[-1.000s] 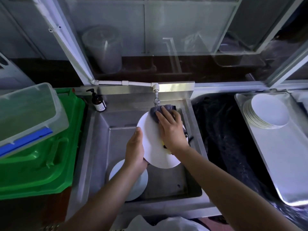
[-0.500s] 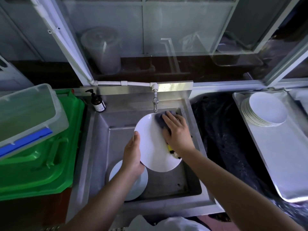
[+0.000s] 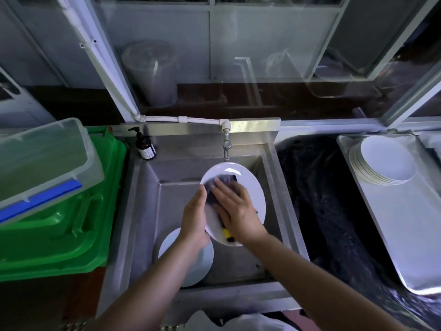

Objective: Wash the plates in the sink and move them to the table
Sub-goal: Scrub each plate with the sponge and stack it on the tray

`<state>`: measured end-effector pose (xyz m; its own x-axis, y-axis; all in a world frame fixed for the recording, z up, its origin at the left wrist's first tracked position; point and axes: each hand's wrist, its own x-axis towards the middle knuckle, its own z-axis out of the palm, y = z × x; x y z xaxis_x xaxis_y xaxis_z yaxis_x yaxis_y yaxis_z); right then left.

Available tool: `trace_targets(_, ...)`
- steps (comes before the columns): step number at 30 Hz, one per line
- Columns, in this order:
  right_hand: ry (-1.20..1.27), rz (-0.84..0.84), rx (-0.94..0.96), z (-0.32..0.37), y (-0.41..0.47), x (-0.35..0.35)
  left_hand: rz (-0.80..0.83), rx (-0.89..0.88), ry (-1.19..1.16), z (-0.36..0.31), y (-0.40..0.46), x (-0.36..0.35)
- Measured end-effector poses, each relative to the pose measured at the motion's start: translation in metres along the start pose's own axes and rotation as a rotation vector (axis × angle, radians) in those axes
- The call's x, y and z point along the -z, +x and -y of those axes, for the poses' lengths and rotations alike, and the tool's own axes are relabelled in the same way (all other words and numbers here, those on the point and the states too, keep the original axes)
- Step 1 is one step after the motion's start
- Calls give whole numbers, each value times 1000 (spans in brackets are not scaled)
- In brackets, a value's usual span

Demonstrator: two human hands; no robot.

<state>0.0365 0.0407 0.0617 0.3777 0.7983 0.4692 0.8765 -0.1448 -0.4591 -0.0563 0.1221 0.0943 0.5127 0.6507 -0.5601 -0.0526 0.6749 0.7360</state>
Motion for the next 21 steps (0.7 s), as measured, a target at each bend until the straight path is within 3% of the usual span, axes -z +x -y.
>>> trace_targets(2, -53, -78, -91, -19, 27, 5, -14, 2, 33, 6, -4, 2)
trace_targets(6, -53, -53, -378, -39, 19, 10, -75, -68, -10, 1, -2, 8)
trace_targets(11, 11, -57, -148, 8, -41, -8, -106, -92, -46, -8, 1, 6)
trace_targets(14, 67, -19, -72, 14, -21, -15, -113, -49, -68, -4, 1, 7)
trace_targets(18, 5, -53, -64, -17, 24, -13, -37, -37, -66, 2, -3, 12)
trace_targets(21, -86, -46, -170, -35, 20, -5, -27, -59, -126, -1, -1, 17)
